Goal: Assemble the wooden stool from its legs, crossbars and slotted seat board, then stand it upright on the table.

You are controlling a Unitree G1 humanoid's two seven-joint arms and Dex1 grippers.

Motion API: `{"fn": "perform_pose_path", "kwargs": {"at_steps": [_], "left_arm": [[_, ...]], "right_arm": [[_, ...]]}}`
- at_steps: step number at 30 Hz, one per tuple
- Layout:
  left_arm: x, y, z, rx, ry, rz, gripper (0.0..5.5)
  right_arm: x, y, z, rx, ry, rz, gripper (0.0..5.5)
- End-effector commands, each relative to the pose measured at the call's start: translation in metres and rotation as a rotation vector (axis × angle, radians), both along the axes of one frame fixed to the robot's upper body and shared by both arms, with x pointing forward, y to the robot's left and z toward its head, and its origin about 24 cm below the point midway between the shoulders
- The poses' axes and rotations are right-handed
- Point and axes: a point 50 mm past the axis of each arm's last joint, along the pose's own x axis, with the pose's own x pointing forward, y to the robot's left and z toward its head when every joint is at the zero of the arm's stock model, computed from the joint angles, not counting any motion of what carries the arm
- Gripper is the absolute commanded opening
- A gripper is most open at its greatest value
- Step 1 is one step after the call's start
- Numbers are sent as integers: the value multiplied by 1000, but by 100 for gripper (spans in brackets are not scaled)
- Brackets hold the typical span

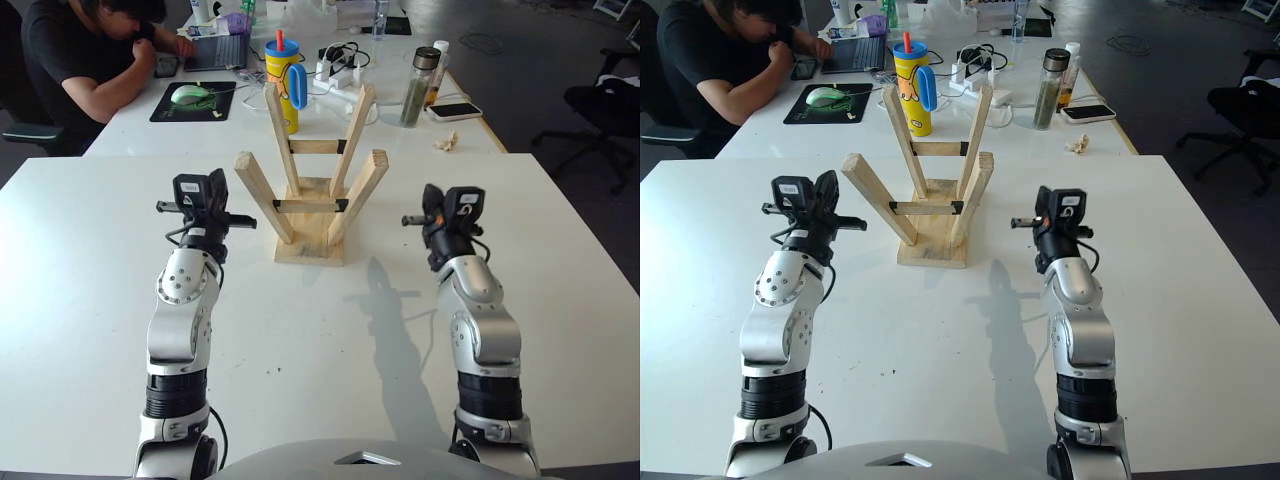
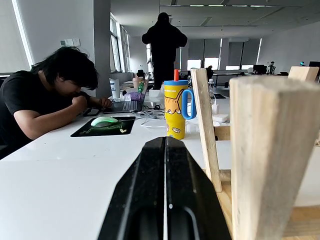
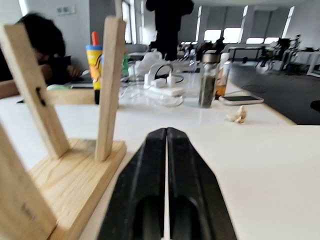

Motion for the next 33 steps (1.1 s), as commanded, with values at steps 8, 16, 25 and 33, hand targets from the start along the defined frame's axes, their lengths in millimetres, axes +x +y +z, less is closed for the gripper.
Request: {"fn": "perform_pose_path", "kwargs": {"at_steps": [8,16,25,33], "left_arm": [[-2,-62,-1,165,59,-340,0],[-4,-24,-20,177,184,-125,0],[-4,8,-23,218,142,8,0],[3,8,-64,302,371,-135,0]], "right_arm": [[-4,113,14,-100,45,636,3],[5,27,-30,-205,300,243,3],[29,41,0,-85,112,366,3],[89,62,10,-130,27,665,3]]}}
